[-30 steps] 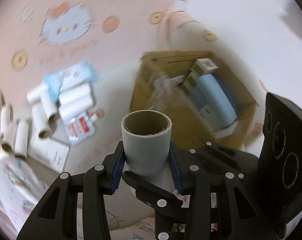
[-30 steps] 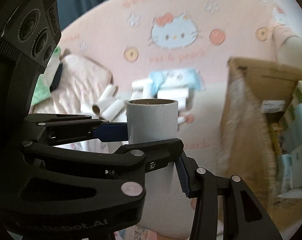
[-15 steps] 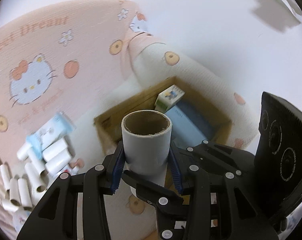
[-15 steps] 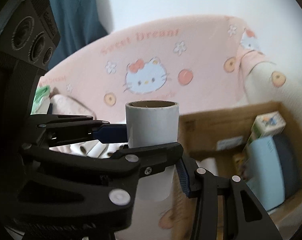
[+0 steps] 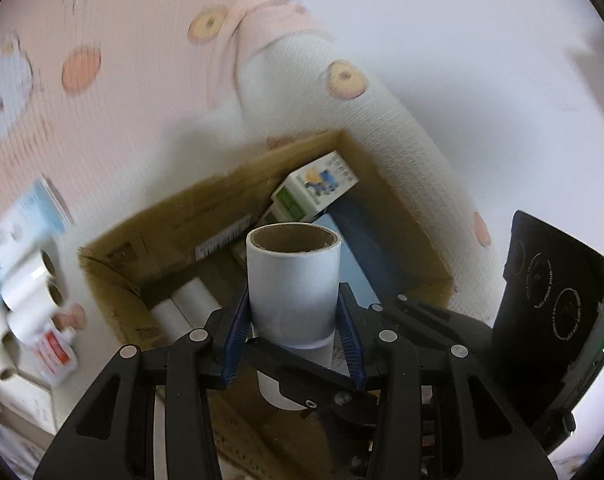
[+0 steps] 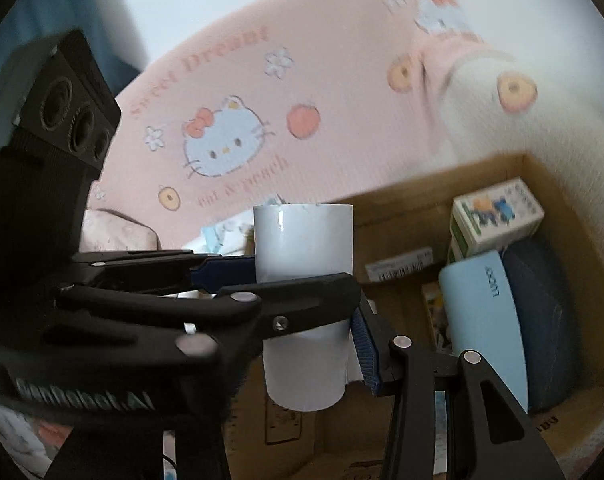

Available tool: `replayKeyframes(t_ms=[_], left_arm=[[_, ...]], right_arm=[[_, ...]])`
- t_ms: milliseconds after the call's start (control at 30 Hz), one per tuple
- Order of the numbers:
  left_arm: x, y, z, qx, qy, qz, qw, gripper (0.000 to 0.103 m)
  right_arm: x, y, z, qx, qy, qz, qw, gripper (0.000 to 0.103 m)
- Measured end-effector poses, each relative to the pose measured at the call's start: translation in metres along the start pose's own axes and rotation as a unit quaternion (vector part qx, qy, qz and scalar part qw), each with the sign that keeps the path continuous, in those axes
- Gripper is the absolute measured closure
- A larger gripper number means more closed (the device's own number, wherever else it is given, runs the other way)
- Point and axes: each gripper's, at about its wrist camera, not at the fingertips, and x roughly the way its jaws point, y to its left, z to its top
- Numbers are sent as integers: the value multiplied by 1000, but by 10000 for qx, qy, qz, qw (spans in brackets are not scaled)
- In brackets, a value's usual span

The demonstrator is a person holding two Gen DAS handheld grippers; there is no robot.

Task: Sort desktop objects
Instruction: 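Lift the tube with both grippers and carry it over the cardboard box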

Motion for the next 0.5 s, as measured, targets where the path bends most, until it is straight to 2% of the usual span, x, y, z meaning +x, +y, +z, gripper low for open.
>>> replayKeyframes(t_ms=[267,400,500], left_arm=[[39,10,12,-246,570,169,9979,57],[55,19,13,-444,881,118,9951,57],[62,26,10,-598,953,99,9936,57]], right_arm=[[35,-44,14,606,915,281,9936,62],[48,-51,12,677,1301,340,9886,62],[57,-54,11,615,1591,286,9849,62]])
